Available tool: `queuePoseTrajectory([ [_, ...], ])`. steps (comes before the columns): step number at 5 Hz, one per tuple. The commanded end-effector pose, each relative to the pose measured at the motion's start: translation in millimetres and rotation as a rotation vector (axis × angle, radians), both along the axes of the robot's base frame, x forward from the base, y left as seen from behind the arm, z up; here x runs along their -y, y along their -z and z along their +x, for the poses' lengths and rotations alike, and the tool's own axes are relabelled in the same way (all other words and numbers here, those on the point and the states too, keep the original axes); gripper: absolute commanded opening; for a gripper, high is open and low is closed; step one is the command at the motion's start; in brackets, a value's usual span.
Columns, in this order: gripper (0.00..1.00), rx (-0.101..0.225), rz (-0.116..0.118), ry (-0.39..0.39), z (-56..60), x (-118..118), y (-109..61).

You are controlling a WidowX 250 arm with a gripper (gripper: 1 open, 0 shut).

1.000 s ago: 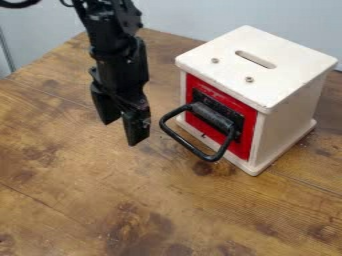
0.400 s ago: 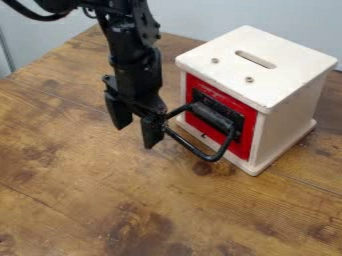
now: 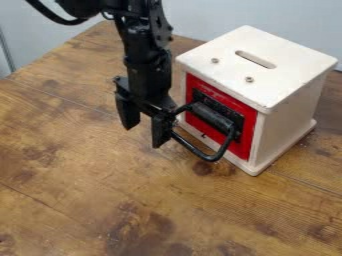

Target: Close the drawer

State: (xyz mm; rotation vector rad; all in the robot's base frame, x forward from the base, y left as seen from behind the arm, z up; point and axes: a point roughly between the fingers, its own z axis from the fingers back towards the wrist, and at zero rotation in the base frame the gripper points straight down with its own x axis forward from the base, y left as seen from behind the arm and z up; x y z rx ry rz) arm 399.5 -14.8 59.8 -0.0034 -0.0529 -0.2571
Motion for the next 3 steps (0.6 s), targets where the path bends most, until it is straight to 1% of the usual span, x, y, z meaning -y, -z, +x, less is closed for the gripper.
queuePoseTrajectory([
  [1, 1.0, 0.162, -0.011, -0.064, 26.3, 20.1, -33.4],
  [3, 1.0, 0.249, -0.045, -0.073, 31.6, 25.4, -52.3],
])
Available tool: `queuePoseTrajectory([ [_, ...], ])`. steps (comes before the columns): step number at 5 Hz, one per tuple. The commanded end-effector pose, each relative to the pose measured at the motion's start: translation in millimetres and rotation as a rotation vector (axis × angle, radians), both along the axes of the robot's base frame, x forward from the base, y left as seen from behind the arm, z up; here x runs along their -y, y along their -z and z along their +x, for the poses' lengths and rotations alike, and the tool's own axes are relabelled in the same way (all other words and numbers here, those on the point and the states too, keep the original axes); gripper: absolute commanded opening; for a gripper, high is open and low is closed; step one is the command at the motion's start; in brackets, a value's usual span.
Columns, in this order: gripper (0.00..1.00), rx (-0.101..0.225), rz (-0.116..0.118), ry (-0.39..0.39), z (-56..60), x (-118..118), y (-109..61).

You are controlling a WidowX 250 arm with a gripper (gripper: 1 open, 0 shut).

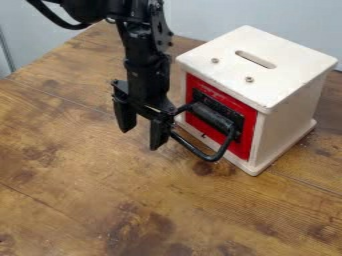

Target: Close the drawer

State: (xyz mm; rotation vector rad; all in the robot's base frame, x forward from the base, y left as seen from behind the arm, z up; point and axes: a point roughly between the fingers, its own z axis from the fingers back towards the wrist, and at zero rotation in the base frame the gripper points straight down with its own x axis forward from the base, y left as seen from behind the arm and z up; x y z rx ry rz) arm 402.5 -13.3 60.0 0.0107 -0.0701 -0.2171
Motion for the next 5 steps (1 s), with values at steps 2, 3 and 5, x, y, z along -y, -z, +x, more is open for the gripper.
queuePoseTrajectory([
  [2, 1.0, 0.277, -0.085, -0.031, 32.3, 28.6, -60.5],
  [3, 1.0, 0.279, -0.097, -0.027, 34.3, 28.0, -59.4],
  [5, 1.0, 0.265, -0.106, 0.12, 55.7, 35.7, -44.9],
])
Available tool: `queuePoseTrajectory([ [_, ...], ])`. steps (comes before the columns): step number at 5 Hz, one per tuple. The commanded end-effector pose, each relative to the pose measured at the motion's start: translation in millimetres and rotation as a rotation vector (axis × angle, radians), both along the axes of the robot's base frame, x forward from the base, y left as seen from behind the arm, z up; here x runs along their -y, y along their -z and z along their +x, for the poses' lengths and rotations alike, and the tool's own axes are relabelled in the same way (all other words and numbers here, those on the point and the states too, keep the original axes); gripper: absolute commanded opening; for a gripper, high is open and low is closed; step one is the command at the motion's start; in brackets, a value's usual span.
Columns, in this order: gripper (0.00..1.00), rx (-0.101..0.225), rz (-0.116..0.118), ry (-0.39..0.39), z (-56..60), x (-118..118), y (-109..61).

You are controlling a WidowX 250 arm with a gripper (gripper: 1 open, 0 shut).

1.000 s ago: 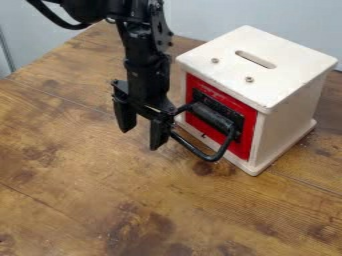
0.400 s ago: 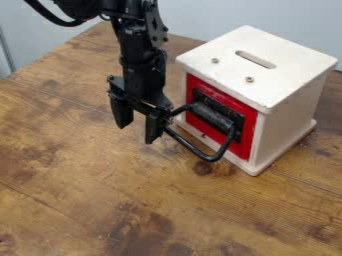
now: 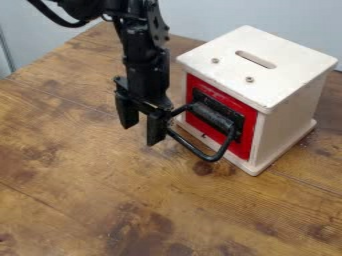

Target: Close the drawer

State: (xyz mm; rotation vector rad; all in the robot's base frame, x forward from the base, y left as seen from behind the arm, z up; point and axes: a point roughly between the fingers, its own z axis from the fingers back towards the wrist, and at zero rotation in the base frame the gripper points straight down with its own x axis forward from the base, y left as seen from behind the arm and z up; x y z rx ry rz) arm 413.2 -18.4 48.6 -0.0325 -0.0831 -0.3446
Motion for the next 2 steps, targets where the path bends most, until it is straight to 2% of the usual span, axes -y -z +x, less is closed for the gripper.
queuePoseTrajectory([
  [1, 1.0, 0.263, -0.072, 0.044, 43.0, 45.0, -54.9],
  [2, 1.0, 0.276, -0.063, 0.1, 40.5, 57.9, -56.7],
])
